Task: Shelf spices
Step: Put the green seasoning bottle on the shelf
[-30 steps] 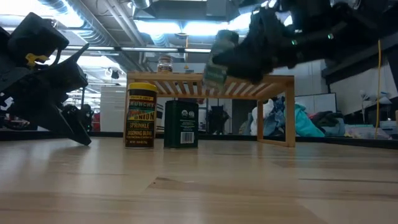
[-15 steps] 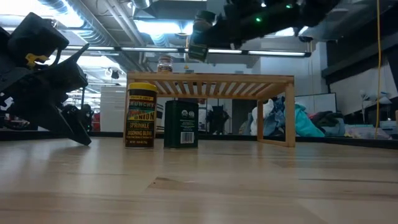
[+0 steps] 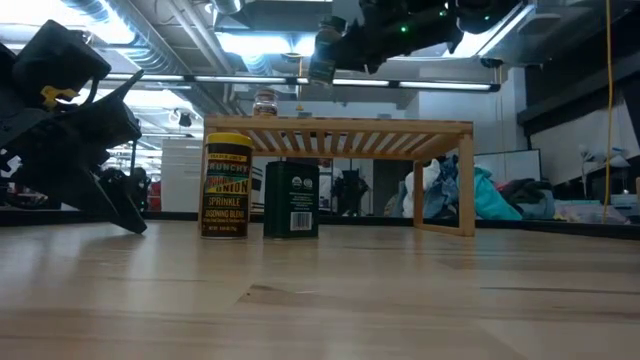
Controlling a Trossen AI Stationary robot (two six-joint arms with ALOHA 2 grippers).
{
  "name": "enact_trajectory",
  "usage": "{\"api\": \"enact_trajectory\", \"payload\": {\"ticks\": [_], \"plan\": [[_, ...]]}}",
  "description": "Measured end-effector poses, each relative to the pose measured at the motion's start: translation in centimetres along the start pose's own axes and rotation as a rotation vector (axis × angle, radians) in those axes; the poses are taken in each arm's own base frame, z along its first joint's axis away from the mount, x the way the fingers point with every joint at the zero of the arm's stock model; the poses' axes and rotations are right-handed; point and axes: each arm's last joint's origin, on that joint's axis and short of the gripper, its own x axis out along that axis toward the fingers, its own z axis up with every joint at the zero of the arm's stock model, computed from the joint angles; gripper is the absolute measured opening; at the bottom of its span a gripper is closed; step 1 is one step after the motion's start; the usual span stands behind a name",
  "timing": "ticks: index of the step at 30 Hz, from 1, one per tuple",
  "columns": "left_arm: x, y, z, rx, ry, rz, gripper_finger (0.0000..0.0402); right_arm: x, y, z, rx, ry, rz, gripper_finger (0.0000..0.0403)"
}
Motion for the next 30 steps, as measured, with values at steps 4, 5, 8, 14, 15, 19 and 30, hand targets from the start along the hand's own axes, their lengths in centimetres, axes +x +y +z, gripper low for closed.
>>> {"api": "enact_trajectory", "payload": {"ticks": [4, 5, 8, 14, 15, 19, 30], "plan": [[0.0, 0.0, 0.0, 0.0, 0.0, 0.0, 0.0333, 0.4, -0.4, -0.5, 0.003, -0.001, 0.009, 0.0206], [0.0, 0.0, 0.0, 0.0, 0.0, 0.0, 0.0333, 0.7, -0.4, -0.9, 0.007, 0.009, 0.019, 0.0206], [0.0, 0.0, 0.0, 0.0, 0.0, 0.0, 0.0333, 1.6, -0.6, -1.9, 0.014, 0.026, 0.031, 0.0206], [0.0, 0.0, 0.0, 0.0, 0.001, 0.001, 0.0333, 2.5, -1.1, -3.3, 0.029, 0.05, 0.057, 0.0206], [0.0, 0.0, 0.0, 0.0, 0.0, 0.0, 0.0333, 2.5, -1.3, -3.5, 0.032, 0.053, 0.059, 0.0206], [0.0, 0.0, 0.0, 0.0, 0.0, 0.0, 0.0333, 2.7, -1.4, -3.9, 0.043, 0.057, 0.08, 0.0206], [0.0, 0.0, 0.0, 0.0, -0.001, 0.0, 0.0333, 2.7, -1.4, -4.1, 0.075, 0.067, 0.094, 0.022]]}}
